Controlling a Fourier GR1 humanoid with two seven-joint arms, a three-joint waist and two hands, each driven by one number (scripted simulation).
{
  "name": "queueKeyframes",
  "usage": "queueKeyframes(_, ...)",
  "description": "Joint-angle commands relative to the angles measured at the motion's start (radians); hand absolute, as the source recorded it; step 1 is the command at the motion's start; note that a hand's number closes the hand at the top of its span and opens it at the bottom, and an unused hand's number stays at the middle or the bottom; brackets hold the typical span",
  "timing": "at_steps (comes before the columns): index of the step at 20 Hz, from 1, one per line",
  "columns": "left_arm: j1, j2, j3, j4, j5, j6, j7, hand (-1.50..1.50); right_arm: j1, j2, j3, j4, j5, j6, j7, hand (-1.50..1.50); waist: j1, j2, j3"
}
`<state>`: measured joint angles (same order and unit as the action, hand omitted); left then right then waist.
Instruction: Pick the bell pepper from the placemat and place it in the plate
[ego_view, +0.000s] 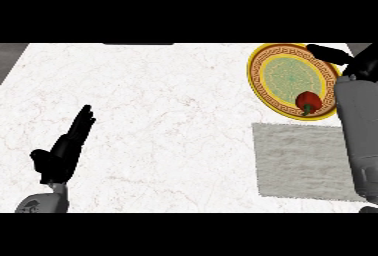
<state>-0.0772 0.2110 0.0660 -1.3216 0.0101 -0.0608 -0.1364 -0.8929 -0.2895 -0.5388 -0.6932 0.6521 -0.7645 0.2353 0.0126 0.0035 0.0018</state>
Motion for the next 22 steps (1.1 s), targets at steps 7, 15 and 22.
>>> queueKeyframes(7,0.054,0.005,0.020,-0.051,0.006,0.003,0.021,0.00,0.364,0.034,-0.107,-0.391,-0.370,0.205,-0.268,-1.50,-0.023,-0.008,-0.001)
queueKeyframes(15,0.086,0.003,0.009,-0.106,-0.007,-0.008,0.052,0.00,0.691,0.053,-0.080,-0.636,-0.482,0.401,-0.338,-1.50,-0.017,-0.007,-0.002)
queueKeyframes(22,-0.002,-0.011,0.027,-0.027,-0.016,-0.016,0.043,0.00,0.745,-0.018,-0.124,-0.449,-0.581,0.451,-0.540,-1.50,-0.012,-0.003,-0.001)
